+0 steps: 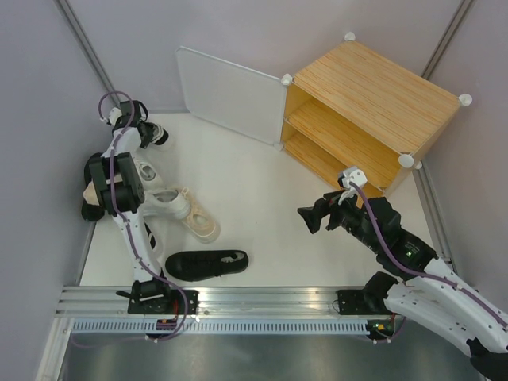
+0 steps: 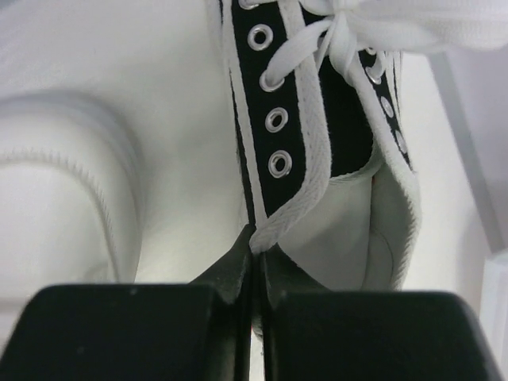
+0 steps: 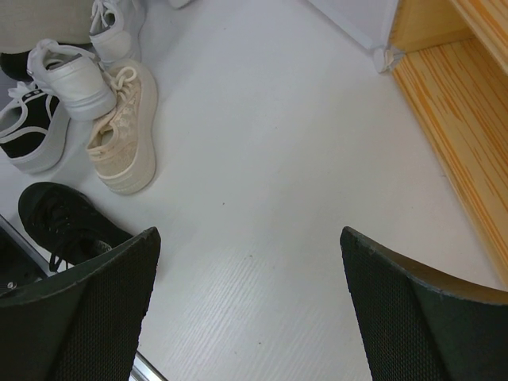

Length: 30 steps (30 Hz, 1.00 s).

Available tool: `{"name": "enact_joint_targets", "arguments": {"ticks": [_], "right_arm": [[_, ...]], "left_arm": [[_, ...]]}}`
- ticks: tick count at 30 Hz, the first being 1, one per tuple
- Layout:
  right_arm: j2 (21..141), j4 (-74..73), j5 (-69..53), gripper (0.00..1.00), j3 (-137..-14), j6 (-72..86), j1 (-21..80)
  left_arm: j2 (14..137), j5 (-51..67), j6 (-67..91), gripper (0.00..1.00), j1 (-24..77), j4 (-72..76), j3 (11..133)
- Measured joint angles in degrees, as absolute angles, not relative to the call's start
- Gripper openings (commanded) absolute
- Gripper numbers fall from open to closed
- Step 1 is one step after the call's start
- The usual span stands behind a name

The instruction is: Place and organize the shoes in the shoe cabinet

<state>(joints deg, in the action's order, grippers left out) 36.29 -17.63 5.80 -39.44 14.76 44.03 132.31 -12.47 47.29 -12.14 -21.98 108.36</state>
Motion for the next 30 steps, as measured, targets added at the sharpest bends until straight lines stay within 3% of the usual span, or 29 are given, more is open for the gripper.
{"name": "enact_joint_targets", "arguments": {"ticks": [11, 13, 20, 21, 24, 27, 30], "right_arm": [[30.24, -18.70, 5.78, 0.98, -39.44, 13.61, 44.03], [29.10, -19.00, 5.61, 0.98, -39.44, 13.39, 44.03], [27.49, -19.53, 4.10, 0.98, -39.40, 13.26, 44.03], [27.49, -19.77, 3.73, 0.98, -39.40, 13.26, 44.03], [27.55, -20.69, 2.96, 0.98, -39.42, 13.26, 44.03], [28.16, -21.71, 2.39, 0.98, -39.55, 13.23, 44.03], [29.52, -22.85, 1.93, 0.98, -40.23, 13.26, 44.03]], "left_arm": [[109.73, -6.87, 45.67, 0.03, -1.65, -26.09, 81.03], [105.78, -6.90, 45.67, 0.08, 1.93, -25.91, 75.68], [99.48, -5.37, 45.76, 0.38, 6.09, -24.43, 65.82], [98.65, -5.30, 45.74, 0.58, 5.93, -24.03, 64.93], [93.69, -4.43, 45.19, 0.84, 5.69, -24.25, 62.22], [86.00, -3.86, 44.12, 0.94, 5.72, -24.71, 61.25], [76.99, -4.32, 42.28, 0.92, 5.76, -26.09, 61.32]]}}
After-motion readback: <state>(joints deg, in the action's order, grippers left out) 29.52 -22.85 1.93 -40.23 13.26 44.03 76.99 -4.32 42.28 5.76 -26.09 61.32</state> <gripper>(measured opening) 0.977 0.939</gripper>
